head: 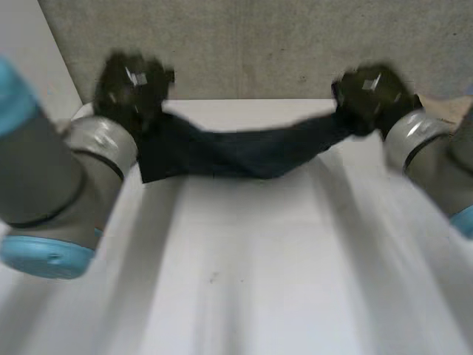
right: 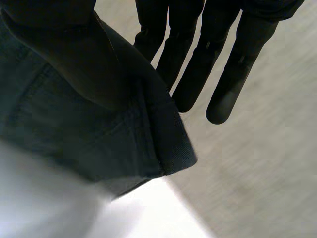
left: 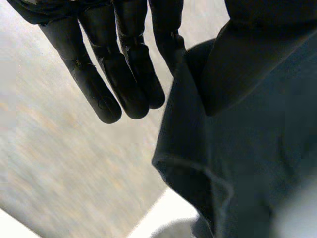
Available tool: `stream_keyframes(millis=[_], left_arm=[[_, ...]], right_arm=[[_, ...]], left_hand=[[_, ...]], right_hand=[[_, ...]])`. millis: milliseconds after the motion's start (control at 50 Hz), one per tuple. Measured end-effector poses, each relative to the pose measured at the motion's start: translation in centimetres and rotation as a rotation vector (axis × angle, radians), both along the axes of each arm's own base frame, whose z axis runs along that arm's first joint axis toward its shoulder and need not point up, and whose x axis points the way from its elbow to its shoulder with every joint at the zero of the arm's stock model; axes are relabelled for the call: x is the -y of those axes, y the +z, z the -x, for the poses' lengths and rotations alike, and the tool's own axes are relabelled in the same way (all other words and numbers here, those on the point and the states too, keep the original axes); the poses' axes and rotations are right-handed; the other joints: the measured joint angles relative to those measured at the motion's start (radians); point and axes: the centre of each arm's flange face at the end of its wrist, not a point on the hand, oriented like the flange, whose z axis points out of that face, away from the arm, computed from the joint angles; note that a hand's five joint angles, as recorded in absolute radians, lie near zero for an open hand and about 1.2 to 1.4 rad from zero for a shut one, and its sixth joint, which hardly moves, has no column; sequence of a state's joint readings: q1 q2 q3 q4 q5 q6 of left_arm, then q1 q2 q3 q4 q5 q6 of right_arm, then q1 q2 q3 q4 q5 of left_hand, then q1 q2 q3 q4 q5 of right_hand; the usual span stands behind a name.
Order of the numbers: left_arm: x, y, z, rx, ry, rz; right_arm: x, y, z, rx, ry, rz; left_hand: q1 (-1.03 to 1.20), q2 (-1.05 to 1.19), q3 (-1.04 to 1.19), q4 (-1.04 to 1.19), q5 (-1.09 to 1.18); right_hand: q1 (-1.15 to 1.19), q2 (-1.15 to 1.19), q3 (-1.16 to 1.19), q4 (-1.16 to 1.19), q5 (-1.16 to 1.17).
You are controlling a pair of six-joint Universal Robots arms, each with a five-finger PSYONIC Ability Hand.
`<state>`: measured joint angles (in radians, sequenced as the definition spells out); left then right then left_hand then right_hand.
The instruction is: Fold the laundry.
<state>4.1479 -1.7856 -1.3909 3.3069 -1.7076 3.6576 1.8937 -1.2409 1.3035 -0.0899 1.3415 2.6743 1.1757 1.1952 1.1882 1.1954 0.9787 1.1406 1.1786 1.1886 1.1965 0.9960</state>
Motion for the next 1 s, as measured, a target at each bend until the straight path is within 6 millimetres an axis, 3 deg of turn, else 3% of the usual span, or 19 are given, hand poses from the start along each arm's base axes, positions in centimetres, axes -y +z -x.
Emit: stream_keyframes(millis=[40,100,200,260,320,440,460,540,560,600,620,720,780,840,900,1000], left_arm=[[-1.0,2.7,-0.2,-0.047,-0.021,0.059],[-1.4,5.0,-0.2,-0.083,-0.039,0.105],[0.1,4.7,0.2,-0.071,-0.032,0.083],[2.2,1.9,0.8,-0.027,-0.015,0.007],[4.3,-2.2,1.4,0.031,0.002,-0.095],[6.4,-10.2,2.1,0.122,0.019,-0.273],[6.5,-11.2,2.2,0.131,0.019,-0.295],[6.6,-13.3,2.3,0.138,0.017,-0.346],[6.5,-13.4,2.3,0.135,0.017,-0.352],[6.5,-13.0,2.3,0.123,0.021,-0.349],[6.4,-12.6,2.2,0.116,0.024,-0.343],[5.9,-9.3,1.1,0.073,0.057,-0.294],[4.9,-7.3,0.0,0.057,0.067,-0.276],[3.7,-6.4,-0.8,0.058,0.055,-0.285],[2.0,-6.6,-1.3,0.076,0.004,-0.329],[0.3,-9.2,-1.6,0.116,-0.099,-0.44]], right_arm=[[-0.2,3.0,0.3,0.04,-0.004,0.069],[0.0,5.9,0.5,0.091,-0.008,0.128],[1.5,5.9,0.0,0.117,-0.006,0.109],[2.6,3.5,-1.0,0.09,0.0,0.038],[3.4,-0.3,-2.1,0.037,0.004,-0.052],[4.1,-7.3,-3.4,-0.063,-0.007,-0.178],[4.1,-8.3,-3.6,-0.074,-0.012,-0.188],[4.6,-10.4,-3.9,-0.082,-0.038,-0.186],[4.8,-10.6,-3.9,-0.077,-0.051,-0.177],[5.1,-10.4,-3.9,-0.059,-0.073,-0.151],[5.3,-10.0,-3.8,-0.044,-0.086,-0.133],[5.2,-6.3,-3.1,0.03,-0.113,-0.074],[4.0,-4.1,-2.4,0.038,-0.099,-0.096],[2.6,-3.3,-1.7,0.009,-0.075,-0.159],[0.8,-3.5,-0.8,-0.047,-0.04,-0.279],[-1.5,-5.4,0.2,-0.117,0.006,-0.483]], left_hand=[[0.0,0.0,0.0,0.0,0.0],[0.0,0.0,0.0,0.003,0.0],[0.0,0.0,0.0,0.004,0.0],[0.0,0.0,0.0,0.004,0.0],[0.0,0.0,0.001,0.004,0.0],[0.0,0.0,0.001,0.004,0.0],[-0.014,-0.008,-0.007,-0.005,-0.008],[-0.788,-0.711,-0.68,-0.693,-0.67],[-0.927,-0.864,-0.84,-0.857,-0.824],[-0.959,-0.899,-0.889,-0.906,-0.867],[-0.984,-0.985,-0.977,-0.994,-0.933],[-0.984,-0.991,-0.98,-0.998,-0.933],[-0.984,-0.991,-0.98,-0.998,-0.933],[-0.979,-0.988,-0.978,-0.995,-0.932],[-0.948,-0.96,-0.957,-0.965,-0.929],[-0.875,-0.898,-0.894,-0.895,-0.852]], right_hand=[[0.0,0.0,0.0,0.0,0.0],[0.0,0.0,0.0,0.0,0.008],[0.0,0.0,0.0,0.001,0.009],[0.0,0.0,0.0,0.001,0.014],[0.0,0.0,0.0,0.001,0.014],[0.0,0.0,0.0,0.001,0.014],[-0.081,-0.084,-0.088,-0.088,-0.074],[-0.673,-0.703,-0.666,-0.66,-0.67],[-0.831,-0.864,-0.85,-0.837,-0.837],[-0.916,-0.962,-0.963,-0.963,-0.943],[-0.92,-0.973,-0.978,-0.98,-0.948],[-0.92,-0.973,-0.98,-0.987,-0.948],[-0.92,-0.973,-0.98,-0.987,-0.948],[-0.9,-0.94,-0.951,-0.959,-0.923],[-0.829,-0.862,-0.874,-0.885,-0.851],[-0.706,-0.759,-0.755,-0.77,-0.732]])
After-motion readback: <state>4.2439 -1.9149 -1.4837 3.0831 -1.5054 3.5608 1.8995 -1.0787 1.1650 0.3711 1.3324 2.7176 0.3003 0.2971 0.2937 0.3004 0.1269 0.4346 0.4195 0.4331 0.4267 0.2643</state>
